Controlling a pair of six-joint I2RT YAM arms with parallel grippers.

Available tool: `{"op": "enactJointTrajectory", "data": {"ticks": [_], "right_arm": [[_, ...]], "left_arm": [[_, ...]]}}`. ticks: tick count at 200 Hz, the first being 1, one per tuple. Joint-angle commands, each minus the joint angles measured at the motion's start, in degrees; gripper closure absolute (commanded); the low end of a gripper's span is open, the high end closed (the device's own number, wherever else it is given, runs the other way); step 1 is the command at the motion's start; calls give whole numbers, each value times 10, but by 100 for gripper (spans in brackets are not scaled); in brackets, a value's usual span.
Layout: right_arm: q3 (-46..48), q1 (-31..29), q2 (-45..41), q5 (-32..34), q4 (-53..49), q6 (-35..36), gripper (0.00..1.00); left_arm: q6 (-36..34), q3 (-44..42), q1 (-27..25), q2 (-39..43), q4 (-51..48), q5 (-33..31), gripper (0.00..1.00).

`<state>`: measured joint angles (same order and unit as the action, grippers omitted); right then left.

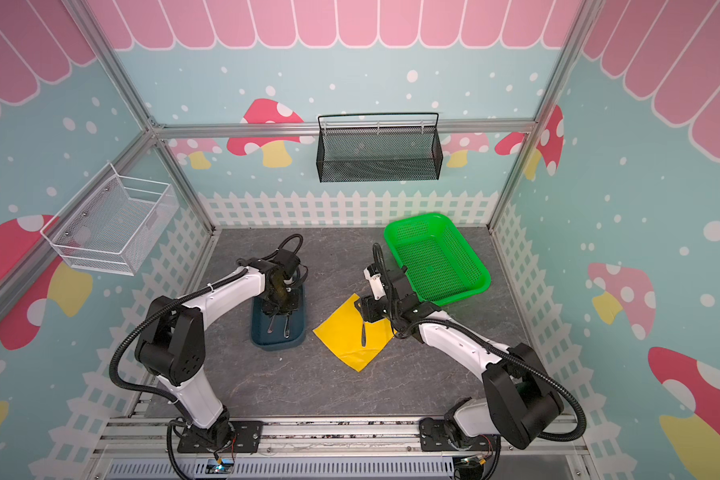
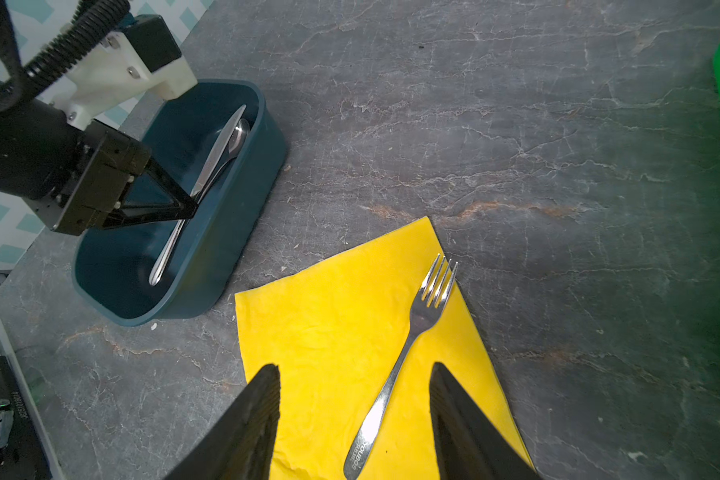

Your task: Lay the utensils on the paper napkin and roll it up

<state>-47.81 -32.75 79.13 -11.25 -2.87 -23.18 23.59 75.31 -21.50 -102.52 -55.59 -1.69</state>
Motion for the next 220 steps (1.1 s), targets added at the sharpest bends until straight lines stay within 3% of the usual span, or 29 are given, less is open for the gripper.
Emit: {"op": "enactJointTrajectory", "data": {"ticks": [1,92,141,190,220], "right_arm": [[7,-5,-11,10,9,-1,40],[15,-5,-29,39,12,-8,40],[32,-4,-54,86,13,-27,38],[52,2,-73,117,12,-46,37],[69,6,-87,127,10,-52,37]], "left_arm": [[2,19,2,21,-17,-1,94],[13,69,-17,29,-62,13,93],[56,107,-91,18,-64,40,92],[108,158,-184,-68,-23,68,93],[144,176,-215,-118,21,78,93]]}}
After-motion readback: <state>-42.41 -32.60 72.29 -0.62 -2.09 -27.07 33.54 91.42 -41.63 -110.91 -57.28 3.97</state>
